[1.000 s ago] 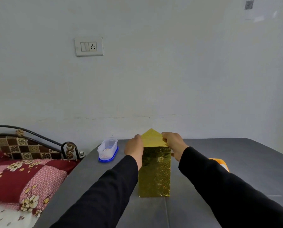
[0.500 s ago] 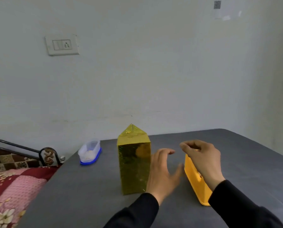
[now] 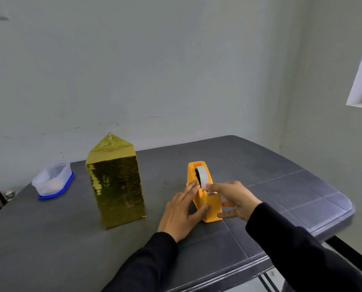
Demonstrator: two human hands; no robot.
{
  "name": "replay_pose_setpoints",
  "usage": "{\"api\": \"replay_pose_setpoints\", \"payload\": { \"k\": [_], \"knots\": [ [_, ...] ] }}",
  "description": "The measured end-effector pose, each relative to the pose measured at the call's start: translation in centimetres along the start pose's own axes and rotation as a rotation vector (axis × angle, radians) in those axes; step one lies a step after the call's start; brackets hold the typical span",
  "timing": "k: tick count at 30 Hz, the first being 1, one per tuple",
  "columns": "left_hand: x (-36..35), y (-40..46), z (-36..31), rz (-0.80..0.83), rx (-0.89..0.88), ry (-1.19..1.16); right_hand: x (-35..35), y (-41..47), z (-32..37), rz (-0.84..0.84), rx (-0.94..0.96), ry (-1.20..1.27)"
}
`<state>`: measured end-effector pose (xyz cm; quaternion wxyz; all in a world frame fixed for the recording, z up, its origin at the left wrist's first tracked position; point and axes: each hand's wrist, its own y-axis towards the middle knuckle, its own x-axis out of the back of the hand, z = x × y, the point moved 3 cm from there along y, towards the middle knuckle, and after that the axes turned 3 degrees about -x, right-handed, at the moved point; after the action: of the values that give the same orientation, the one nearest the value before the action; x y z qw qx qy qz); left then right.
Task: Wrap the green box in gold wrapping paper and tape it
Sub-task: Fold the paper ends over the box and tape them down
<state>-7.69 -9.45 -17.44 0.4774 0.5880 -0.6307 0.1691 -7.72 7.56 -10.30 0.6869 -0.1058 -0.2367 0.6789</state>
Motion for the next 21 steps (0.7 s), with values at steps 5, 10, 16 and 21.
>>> {"api": "replay_pose_setpoints", "payload": {
  "k": [5,10,16,21],
  "knots": [
    [-0.1,0.0,0.1,0.023,0.017,-0.023,-0.5,-0.8,1.7,-0.019,-0.017,0.170],
    [-0.2,0.2,0.1,0.011,0.018,0.026,-0.7,-0.9,-0.2,-0.068,0.029,0.353],
    [-0.6,0.3,0.5,0.003,0.001,-0.023,-1.0,-0.6,-3.7,-0.065,0.075,0.472],
    [-0.5,0.2,0.7,0.027,0.002,-0.113,-0.4,0.0,-3.7,-0.109,0.186,0.211]
  ]
}}
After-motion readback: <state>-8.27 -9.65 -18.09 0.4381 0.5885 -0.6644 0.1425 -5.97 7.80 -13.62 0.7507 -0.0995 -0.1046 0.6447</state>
